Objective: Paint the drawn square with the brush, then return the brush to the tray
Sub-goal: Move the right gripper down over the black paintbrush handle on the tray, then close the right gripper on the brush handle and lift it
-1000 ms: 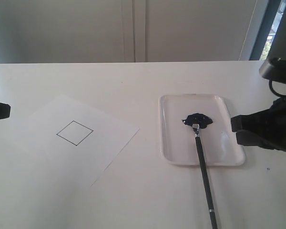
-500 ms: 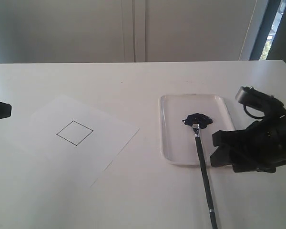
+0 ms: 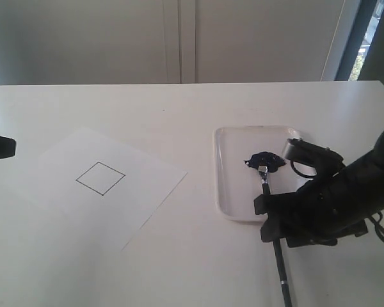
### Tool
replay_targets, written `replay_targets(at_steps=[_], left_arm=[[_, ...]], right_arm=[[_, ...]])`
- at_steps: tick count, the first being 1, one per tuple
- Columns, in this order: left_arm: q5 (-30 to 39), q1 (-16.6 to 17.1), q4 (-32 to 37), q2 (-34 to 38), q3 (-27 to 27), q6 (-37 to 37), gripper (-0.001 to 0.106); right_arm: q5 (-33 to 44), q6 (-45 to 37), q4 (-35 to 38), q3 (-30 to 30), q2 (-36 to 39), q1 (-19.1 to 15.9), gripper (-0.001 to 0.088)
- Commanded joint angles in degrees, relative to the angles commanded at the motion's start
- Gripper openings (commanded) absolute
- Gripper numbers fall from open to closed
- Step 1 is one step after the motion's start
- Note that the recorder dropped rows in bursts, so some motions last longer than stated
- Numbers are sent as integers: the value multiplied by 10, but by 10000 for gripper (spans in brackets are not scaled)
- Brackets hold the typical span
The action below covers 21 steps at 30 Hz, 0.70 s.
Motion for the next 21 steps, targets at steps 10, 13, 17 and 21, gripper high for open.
replay_targets(at_steps=[10, 13, 17, 21], left_arm=[[2, 0, 0, 0, 0, 0, 0], [7, 0, 0, 0, 0, 0, 0], [10, -7, -5, 0, 0, 0, 0], [7, -30, -4, 0, 0, 11, 0]], right_arm=[[-21, 229, -138, 0, -14, 87, 441], [-12, 354, -253, 0, -16, 125, 424], [-7, 478, -369, 0, -16, 159, 424], [-11, 492, -352, 19, -16, 185, 424]])
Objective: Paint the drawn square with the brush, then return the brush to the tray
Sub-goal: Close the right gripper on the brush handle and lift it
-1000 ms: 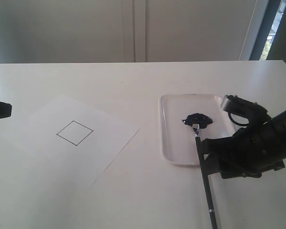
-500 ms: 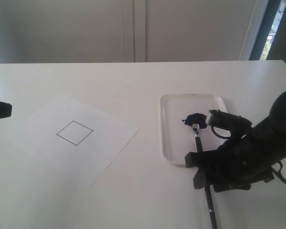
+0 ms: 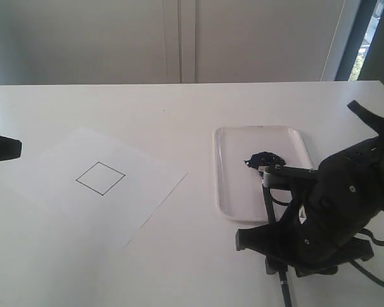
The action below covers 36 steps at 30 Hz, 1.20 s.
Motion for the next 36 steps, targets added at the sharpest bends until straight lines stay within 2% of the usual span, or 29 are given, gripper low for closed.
replay_targets(at_steps=[1, 3, 7, 15, 18, 20, 27, 36], left_arm=[[0, 0, 0, 0, 0, 0, 0], [1, 0, 0, 0, 0, 0, 0], [5, 0, -1, 0, 0, 0, 0], [16, 0, -2, 0, 0, 0, 0], [16, 0, -2, 0, 0, 0, 0], [16, 0, -2, 0, 0, 0, 0], [16, 0, -2, 0, 0, 0, 0], [16, 0, -2, 0, 0, 0, 0]], right_arm=[[-27, 29, -1, 16, 2, 2, 424], [-39, 36, -2, 22, 5, 2, 408], [-65, 38, -7, 22, 36, 2, 230], [-76, 39, -4, 22, 65, 2, 185], [-78, 39, -4, 22, 67, 2, 99], [-78, 39, -4, 22, 67, 2, 0], [-78, 36, -4, 21, 59, 2, 0], [-73, 37, -10, 21, -30, 2, 0]])
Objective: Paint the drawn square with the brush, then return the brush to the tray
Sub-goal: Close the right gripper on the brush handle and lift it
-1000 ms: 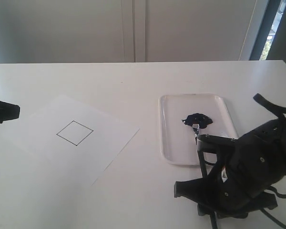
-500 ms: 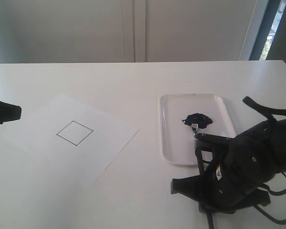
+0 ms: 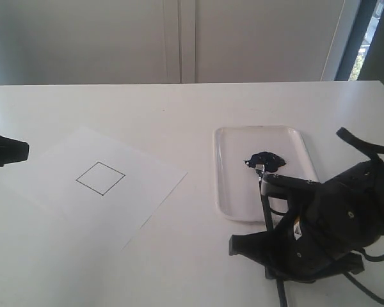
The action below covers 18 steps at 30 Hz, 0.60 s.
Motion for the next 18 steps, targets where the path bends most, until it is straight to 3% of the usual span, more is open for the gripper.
replay_targets(at_steps=[14, 18], left_arm=[[-12, 0, 0, 1, 0, 0, 0], [-22, 0, 7, 20, 0, 0, 0]], right_arm=[[68, -2, -30, 0, -90, 0, 0], [100, -45, -27, -7, -116, 0, 0]])
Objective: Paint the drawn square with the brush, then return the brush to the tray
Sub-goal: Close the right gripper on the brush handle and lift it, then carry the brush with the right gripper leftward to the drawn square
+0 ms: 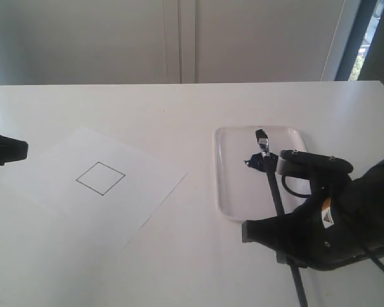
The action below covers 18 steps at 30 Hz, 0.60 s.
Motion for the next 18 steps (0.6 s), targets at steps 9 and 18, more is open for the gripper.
replay_targets(at_steps=[9, 18], left_arm=[[-51, 0, 0, 31, 0, 8, 0], [-74, 0, 0, 53, 0, 21, 0]], right_arm=[[93, -152, 46, -66, -27, 0, 0], [169, -287, 112, -141, -27, 0, 0]])
